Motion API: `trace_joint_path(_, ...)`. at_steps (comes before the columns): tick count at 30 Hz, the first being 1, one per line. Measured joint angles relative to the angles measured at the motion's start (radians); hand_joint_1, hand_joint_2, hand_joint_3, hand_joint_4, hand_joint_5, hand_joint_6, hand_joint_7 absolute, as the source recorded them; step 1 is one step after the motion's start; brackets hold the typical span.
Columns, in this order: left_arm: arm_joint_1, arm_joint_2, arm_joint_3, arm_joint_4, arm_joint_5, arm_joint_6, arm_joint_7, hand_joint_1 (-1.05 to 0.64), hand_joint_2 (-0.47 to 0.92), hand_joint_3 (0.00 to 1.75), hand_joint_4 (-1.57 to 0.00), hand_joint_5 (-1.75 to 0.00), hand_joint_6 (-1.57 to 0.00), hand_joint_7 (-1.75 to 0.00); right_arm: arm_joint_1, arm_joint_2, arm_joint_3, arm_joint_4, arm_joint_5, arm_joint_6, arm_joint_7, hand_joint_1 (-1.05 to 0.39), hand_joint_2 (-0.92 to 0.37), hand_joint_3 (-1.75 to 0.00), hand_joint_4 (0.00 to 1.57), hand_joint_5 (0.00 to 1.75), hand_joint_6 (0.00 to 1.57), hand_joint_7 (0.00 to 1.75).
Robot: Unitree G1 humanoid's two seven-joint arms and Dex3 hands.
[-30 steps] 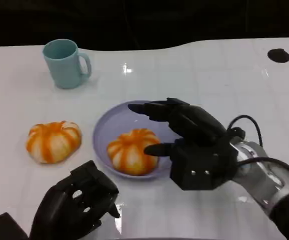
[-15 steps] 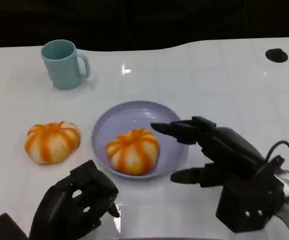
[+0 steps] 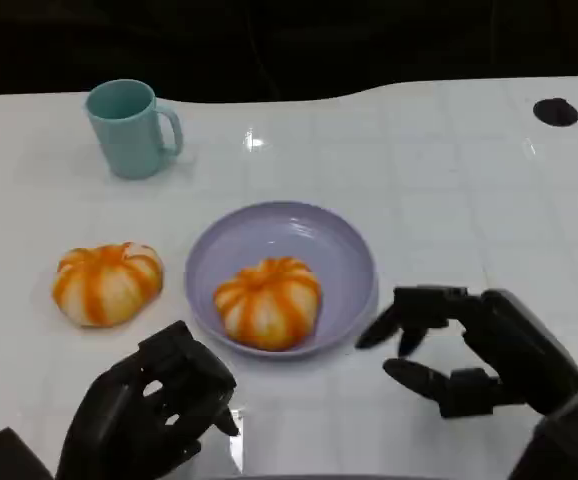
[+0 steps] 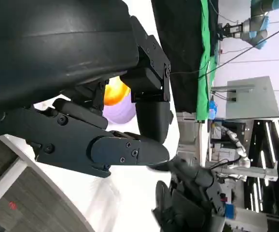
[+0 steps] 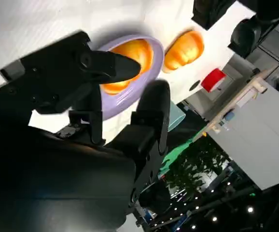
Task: Grasp the bread from the table and place it into the plate.
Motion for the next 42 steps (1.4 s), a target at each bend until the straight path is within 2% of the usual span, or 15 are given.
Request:
trace_joint_path(5, 0.000, 0.005, 0.001, 0.000, -0.001, 0.000, 0.000, -0.57, 0.92, 0.32, -0.60, -1.75, -0.59, -1.42, 0.051, -0.010, -0.027, -0.022, -0.015, -0.012, -0.019, -0.09, -0.24, -1.44, 0.88, 1.67, 0.85, 1.29)
trace_joint_path(14, 0.001, 0.006, 0.001, -0.005, -0.001, 0.005, 0.005, -0.58, 0.92, 0.32, -0.61, -1.75, -0.59, -1.43, 0.133, -0.022, -0.061, -0.093, -0.038, -0.020, -0.026, -0.09, -0.20, -1.46, 0.87, 1.70, 0.85, 1.32)
trace_joint_path(22, 0.001, 0.006, 0.001, -0.009, 0.001, 0.009, 0.005, -0.57, 0.92, 0.32, -0.61, -1.75, -0.59, -1.45, 0.200, -0.022, -0.071, -0.126, -0.056, 0.002, -0.026, -0.08, -0.23, -1.46, 0.86, 1.72, 0.84, 1.33)
trace_joint_path(30, 0.001, 0.011, 0.007, -0.008, -0.002, 0.009, 0.005, -0.56, 0.92, 0.32, -0.60, -1.75, -0.58, -1.44, 0.202, -0.020, -0.085, -0.127, -0.069, 0.006, -0.065, -0.07, -0.21, -1.46, 0.85, 1.73, 0.83, 1.33)
trace_joint_path(42, 0.001, 0.016, 0.013, 0.015, -0.010, -0.018, -0.010, -0.57, 0.92, 0.32, -0.62, -1.75, -0.58, -1.45, 0.194, -0.017, -0.080, -0.059, -0.131, -0.028, -0.152, -0.11, -0.23, -1.41, 0.86, 1.71, 0.87, 1.29)
